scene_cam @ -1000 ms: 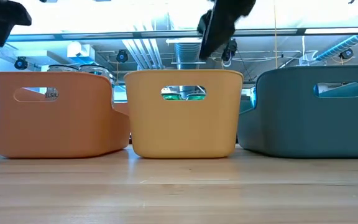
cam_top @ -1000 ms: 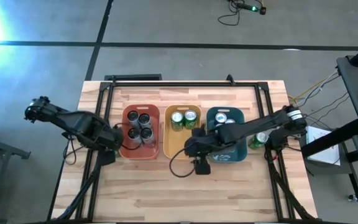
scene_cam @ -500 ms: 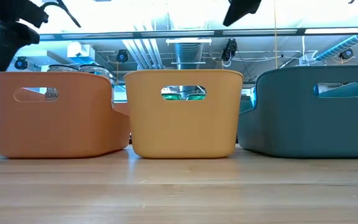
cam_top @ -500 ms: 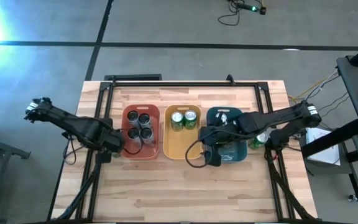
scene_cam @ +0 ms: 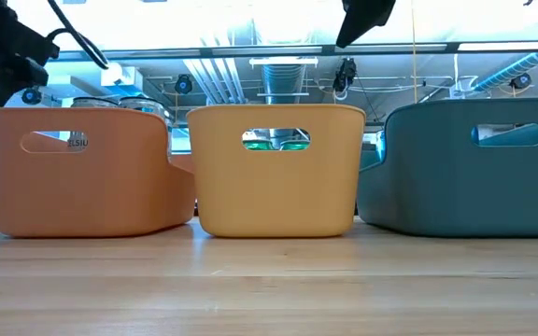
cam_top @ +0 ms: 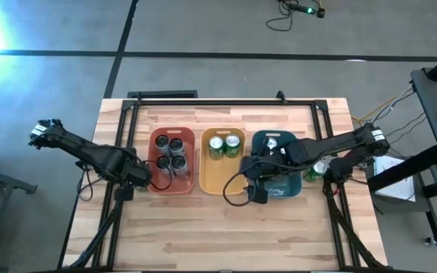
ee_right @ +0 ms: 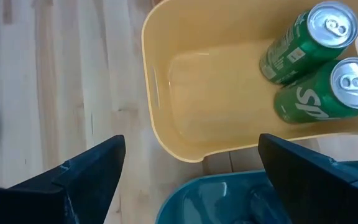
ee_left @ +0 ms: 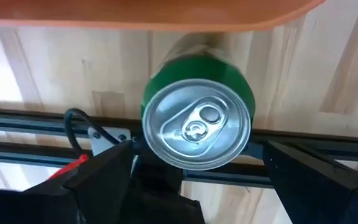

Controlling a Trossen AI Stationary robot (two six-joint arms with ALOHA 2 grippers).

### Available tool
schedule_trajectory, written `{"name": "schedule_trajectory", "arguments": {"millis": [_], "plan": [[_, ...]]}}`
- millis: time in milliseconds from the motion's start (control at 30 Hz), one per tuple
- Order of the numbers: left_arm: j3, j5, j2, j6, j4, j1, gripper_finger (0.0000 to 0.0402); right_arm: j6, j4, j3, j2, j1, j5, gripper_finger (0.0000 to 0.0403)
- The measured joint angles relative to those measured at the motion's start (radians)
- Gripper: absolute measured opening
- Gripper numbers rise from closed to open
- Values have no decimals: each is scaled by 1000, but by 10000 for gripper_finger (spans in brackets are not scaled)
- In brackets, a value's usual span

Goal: Sort soda cans
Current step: Put the left green soda can into the yellow bin

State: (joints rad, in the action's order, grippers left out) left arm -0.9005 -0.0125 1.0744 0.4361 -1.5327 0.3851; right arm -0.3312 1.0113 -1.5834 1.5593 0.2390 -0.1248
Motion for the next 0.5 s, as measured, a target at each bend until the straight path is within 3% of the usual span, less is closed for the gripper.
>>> {"name": "schedule_trajectory", "arguments": {"millis": [500], "plan": [[96, -4, 5, 30, 145, -1, 342, -31, -1, 0, 6, 12, 1, 364]]}}
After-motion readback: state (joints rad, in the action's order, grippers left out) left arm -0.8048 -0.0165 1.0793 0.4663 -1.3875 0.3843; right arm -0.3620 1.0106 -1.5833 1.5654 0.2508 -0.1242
